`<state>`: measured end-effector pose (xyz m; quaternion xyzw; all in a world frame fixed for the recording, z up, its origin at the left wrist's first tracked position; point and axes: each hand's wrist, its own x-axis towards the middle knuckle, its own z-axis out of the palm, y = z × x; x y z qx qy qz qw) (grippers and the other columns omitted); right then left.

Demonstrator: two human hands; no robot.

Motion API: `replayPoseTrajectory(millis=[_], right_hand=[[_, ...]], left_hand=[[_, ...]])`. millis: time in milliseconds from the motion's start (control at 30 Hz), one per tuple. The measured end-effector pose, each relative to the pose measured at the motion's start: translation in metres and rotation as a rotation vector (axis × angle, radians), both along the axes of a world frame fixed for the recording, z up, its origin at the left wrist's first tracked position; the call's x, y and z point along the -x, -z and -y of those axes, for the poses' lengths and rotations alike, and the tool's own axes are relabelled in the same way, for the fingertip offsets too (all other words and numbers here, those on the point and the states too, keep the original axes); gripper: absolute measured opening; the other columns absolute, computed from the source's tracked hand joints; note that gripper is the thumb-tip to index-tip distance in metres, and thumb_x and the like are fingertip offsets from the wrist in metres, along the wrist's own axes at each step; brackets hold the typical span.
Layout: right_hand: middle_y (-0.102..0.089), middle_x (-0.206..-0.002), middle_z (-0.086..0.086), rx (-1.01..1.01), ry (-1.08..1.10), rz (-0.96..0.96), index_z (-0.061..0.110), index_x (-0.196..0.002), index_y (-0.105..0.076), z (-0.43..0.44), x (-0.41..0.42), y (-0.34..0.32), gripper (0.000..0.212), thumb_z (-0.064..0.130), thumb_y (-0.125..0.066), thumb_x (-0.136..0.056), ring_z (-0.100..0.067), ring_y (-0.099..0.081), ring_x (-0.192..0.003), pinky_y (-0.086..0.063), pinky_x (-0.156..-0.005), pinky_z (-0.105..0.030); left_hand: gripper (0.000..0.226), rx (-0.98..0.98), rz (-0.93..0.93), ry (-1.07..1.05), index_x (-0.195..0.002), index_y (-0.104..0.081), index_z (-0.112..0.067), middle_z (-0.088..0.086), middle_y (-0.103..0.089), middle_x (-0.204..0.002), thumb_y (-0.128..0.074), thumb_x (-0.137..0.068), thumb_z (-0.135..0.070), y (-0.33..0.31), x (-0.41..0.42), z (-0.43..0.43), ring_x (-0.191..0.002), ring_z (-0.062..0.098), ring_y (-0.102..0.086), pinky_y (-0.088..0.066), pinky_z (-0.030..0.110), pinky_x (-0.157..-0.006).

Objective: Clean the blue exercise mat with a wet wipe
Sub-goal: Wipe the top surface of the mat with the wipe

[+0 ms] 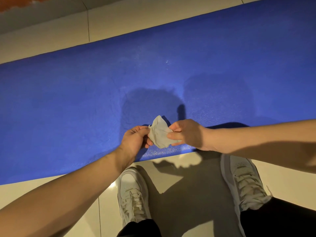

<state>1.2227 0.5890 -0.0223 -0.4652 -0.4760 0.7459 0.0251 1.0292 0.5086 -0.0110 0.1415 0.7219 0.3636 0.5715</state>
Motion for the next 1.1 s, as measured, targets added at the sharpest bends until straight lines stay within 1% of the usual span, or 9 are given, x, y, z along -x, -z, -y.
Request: replayPoseTrajectory(millis=[133, 233, 400, 533, 633, 700, 833, 1000, 1100], right_hand=[[-0.076, -0.107, -0.011, -0.022, -0.011, 0.001, 0.011, -0.105, -0.066, -0.001, 0.0, -0.004, 0.014, 0.007, -0.071, -0.092, -0.025, -0.072, -0.102, -0.06, -0.091, -0.043], [-0.073, -0.109, -0.009, -0.037, 0.0, 0.013, 0.01, -0.136, -0.051, -0.002, 0.002, -0.005, 0.048, 0.005, -0.07, -0.092, -0.022, -0.073, -0.101, -0.06, -0.09, -0.042], [-0.059, -0.087, 0.02, -0.247, -0.273, 0.068, 0.029, -0.161, -0.016, -0.006, -0.004, -0.007, 0.096, 0.007, -0.075, -0.088, 0.016, -0.062, -0.075, -0.045, -0.07, -0.005], [-0.056, -0.112, 0.026, -0.521, -0.459, 0.182, 0.027, -0.148, -0.049, -0.006, -0.004, -0.005, 0.063, 0.014, -0.071, -0.091, 0.007, -0.057, -0.089, -0.037, -0.071, -0.001], [-0.056, -0.089, 0.015, -0.622, -0.503, 0.262, 0.023, -0.121, -0.072, -0.003, -0.007, 0.0, 0.027, 0.025, -0.066, -0.095, -0.006, -0.057, -0.082, -0.041, -0.071, -0.013], [-0.063, -0.098, 0.004, -0.655, -0.436, 0.255, 0.019, -0.106, -0.076, -0.003, -0.008, 0.003, 0.016, 0.025, -0.067, -0.094, -0.016, -0.06, -0.094, -0.044, -0.081, -0.023], [-0.06, -0.131, 0.01, -0.715, -0.331, 0.155, 0.028, -0.089, -0.068, -0.002, -0.005, 0.007, 0.007, 0.022, -0.072, -0.091, -0.004, -0.046, -0.129, -0.029, -0.101, -0.012], [-0.071, -0.078, 0.006, -0.575, -0.197, 0.151, 0.024, -0.093, -0.07, -0.003, 0.003, -0.005, 0.005, 0.025, -0.065, -0.093, 0.0, -0.062, -0.068, -0.046, -0.064, -0.019], [-0.075, -0.086, -0.01, -0.365, -0.013, 0.116, 0.007, -0.098, -0.067, -0.002, 0.011, -0.002, 0.01, 0.014, -0.06, -0.096, -0.013, -0.073, -0.075, -0.06, -0.07, -0.026]], left_hand=[[0.016, -0.016, -0.039, 0.026, -0.094, -0.064, -0.005, 0.01, -0.061, -0.067, -0.061, -0.098, -0.02, -0.004, -0.003, 0.001, -0.058, 0.021, -0.056, -0.048, 0.027, -0.054], [0.03, -0.067, -0.066, 0.151, -0.116, -0.057, -0.018, 0.003, -0.062, -0.082, -0.072, -0.091, -0.021, -0.01, -0.009, 0.002, -0.065, 0.011, -0.062, -0.052, 0.023, -0.062], [0.071, -0.258, -0.219, 0.47, -0.135, -0.045, -0.04, -0.013, -0.057, -0.081, -0.078, -0.084, -0.004, -0.001, -0.005, 0.009, -0.064, 0.002, -0.052, -0.047, 0.015, -0.068], [0.041, -0.255, -0.331, 0.556, -0.121, -0.069, -0.018, -0.012, -0.056, -0.087, -0.076, -0.084, 0.0, 0.001, -0.005, 0.008, -0.065, -0.003, -0.055, -0.042, 0.01, -0.068], [0.029, -0.22, -0.454, 0.65, -0.11, -0.071, -0.02, -0.015, -0.057, -0.094, -0.078, -0.084, -0.009, 0.007, 0.0, 0.009, -0.078, -0.006, -0.059, -0.042, 0.006, -0.072], [0.018, -0.206, -0.582, 0.709, -0.101, -0.071, -0.024, -0.014, -0.055, -0.099, -0.077, -0.086, -0.017, 0.012, 0.005, 0.011, -0.087, -0.005, -0.057, -0.038, 0.003, -0.076], [0.008, -0.191, -0.677, 0.659, -0.082, -0.07, -0.018, -0.009, -0.054, -0.101, -0.076, -0.085, -0.023, 0.014, 0.004, 0.008, -0.092, 0.001, -0.056, -0.037, 0.005, -0.079], [0.029, 0.008, -0.528, 0.453, -0.078, -0.062, -0.003, 0.002, -0.053, -0.065, -0.066, -0.09, -0.029, 0.006, -0.002, -0.004, -0.061, 0.017, -0.044, -0.042, 0.033, -0.064], [0.037, 0.021, -0.43, 0.401, -0.084, -0.064, -0.003, 0.004, -0.057, -0.068, -0.065, -0.092, -0.039, 0.004, -0.007, -0.009, -0.064, 0.018, -0.049, -0.045, 0.034, -0.067]])
